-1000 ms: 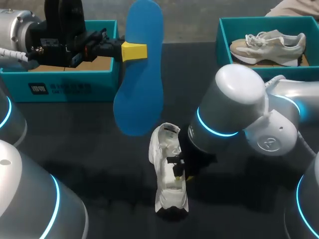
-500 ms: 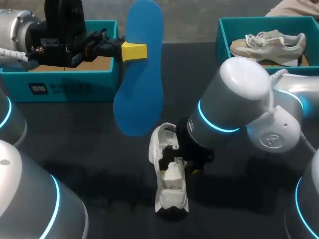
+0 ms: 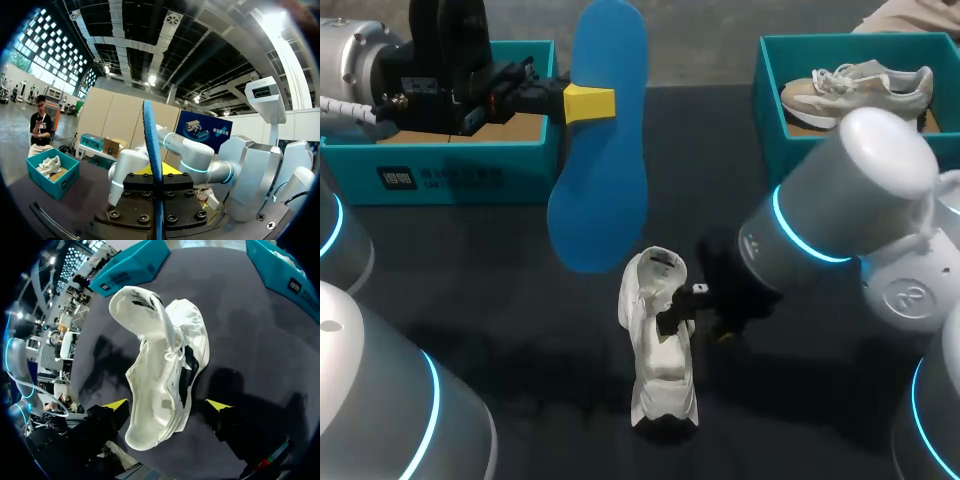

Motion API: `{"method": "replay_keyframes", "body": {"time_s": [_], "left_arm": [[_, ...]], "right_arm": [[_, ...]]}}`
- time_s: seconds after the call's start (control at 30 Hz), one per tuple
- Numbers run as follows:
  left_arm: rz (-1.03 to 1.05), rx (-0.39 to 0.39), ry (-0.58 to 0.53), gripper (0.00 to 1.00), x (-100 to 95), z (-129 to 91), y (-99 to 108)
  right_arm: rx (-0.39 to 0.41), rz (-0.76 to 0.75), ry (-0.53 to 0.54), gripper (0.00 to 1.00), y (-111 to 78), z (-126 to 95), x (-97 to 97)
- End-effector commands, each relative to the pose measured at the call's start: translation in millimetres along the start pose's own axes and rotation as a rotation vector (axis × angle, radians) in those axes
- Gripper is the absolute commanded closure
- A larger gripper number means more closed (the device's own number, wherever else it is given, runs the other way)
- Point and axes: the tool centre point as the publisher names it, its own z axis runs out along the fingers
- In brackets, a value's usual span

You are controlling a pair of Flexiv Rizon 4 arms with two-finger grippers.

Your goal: Take the shoe out of the shoebox, open the shoe tongue, remove and reinsert the insole, then place the shoe into the shoebox

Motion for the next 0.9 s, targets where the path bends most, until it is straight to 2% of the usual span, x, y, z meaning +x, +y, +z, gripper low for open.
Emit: {"method": "replay_keyframes", "body": {"time_s": [0.03, 0.13, 0.23, 0.37, 0.6, 0.67, 0.73, 0.9], "left_arm": [[-0.001, -0.002, 0.000, 1.00, -0.1, 0, 0], [-0.001, -0.002, 0.000, 1.00, -0.1, 0, 0], [-0.001, -0.002, 0.000, 1.00, -0.1, 0, 0], [-0.001, -0.002, 0.000, 1.00, -0.1, 0, 0], [-0.001, -0.002, 0.000, 1.00, -0.1, 0, 0], [-0.001, -0.002, 0.000, 1.00, -0.1, 0, 0], [-0.001, -0.002, 0.000, 1.00, -0.1, 0, 0], [-0.001, -0.002, 0.000, 1.00, -0.1, 0, 0]], "right_arm": [[-0.005, 0.001, 0.021, 0.00, -3.7, -3, -4.1], [-0.015, 0.046, 0.082, 0.00, 2.2, -3, -12.7], [-0.054, 0.058, 0.212, 0.00, 3.4, -17, -20.4], [-0.088, 0.120, 0.274, 0.00, 2.7, -35, -30.8], [-0.136, 0.148, 0.393, 0.00, 7.8, -61, -33.6], [-0.159, 0.138, 0.412, 0.00, 10.3, -71, -33.4], [-0.147, 0.083, 0.416, 0.00, 12.5, -79, -29.1], [-0.147, 0.083, 0.416, 0.00, 12.5, -79, -29.1]]}}
